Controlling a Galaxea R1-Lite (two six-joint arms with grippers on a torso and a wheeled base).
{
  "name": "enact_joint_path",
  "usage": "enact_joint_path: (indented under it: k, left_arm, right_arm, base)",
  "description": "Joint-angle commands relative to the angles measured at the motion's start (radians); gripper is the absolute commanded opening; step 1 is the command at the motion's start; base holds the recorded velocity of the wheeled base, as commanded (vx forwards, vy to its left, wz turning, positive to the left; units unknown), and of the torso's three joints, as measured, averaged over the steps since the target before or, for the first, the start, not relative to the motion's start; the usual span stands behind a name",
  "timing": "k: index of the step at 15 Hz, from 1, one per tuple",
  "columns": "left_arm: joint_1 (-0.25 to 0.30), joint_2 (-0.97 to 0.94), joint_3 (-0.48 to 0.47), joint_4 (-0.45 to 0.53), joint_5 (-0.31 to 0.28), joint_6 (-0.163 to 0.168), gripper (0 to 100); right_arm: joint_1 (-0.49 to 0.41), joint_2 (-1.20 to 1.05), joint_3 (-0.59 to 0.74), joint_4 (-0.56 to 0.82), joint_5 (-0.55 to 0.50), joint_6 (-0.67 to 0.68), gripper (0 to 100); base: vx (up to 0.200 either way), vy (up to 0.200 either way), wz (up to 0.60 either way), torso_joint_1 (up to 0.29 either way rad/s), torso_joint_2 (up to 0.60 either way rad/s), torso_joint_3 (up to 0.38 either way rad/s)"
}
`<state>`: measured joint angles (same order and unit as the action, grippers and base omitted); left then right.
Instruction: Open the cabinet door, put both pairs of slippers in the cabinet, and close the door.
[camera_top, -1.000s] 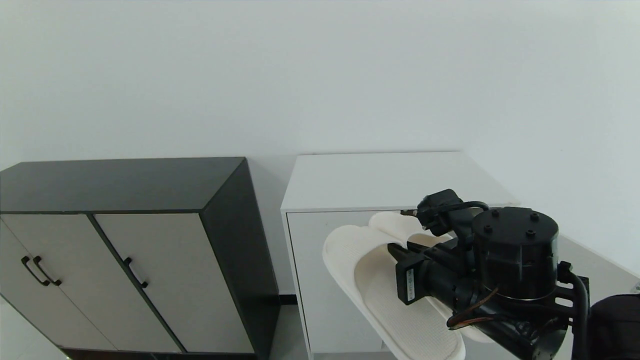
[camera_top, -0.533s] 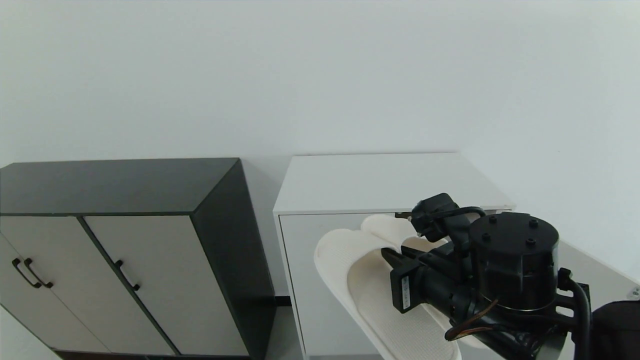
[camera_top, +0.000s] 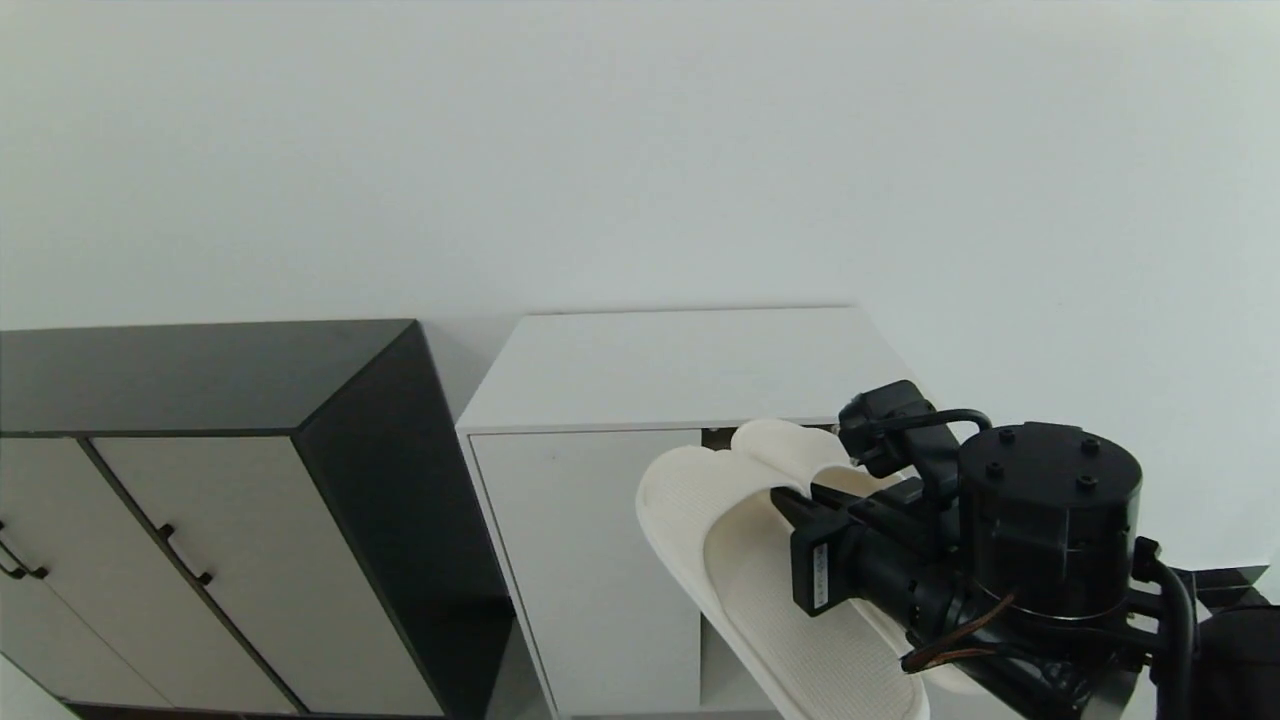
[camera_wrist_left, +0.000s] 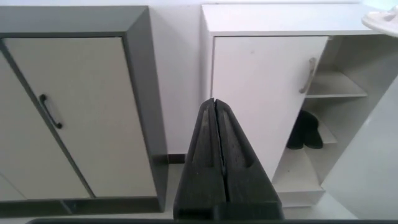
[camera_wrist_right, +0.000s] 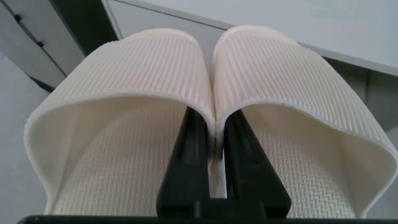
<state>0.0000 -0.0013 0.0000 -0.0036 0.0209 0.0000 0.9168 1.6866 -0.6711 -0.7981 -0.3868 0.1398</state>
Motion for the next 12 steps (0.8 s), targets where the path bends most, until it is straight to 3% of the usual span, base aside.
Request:
enact_joint_path:
  k: [1,4,12]
  left_arm:
    - [0.0,0.001,0.0,0.001,0.001,0.0,0]
    - [0.0,0.001,0.0,0.001,0.001,-0.002,0]
    - [0.0,0.001,0.0,0.001,0.001,0.0,0]
  right_arm:
    - [0.001,0.002,0.004,-0.001,0.0,0.0,0]
    - [-0.003,-0.002,0.041,-0.055,0.017,-0.012,0]
    - [-0.016,-0.001,0.068,-0.061,0.019,-0.049,0]
  base:
    - [0.0,-0.2,0.0,-0.002,0.0,0.007]
    - [0.0,-0.2,0.0,-0.001,0.0,-0.001]
    - [0.0,0.0,0.0,0.0,0.0,0.0]
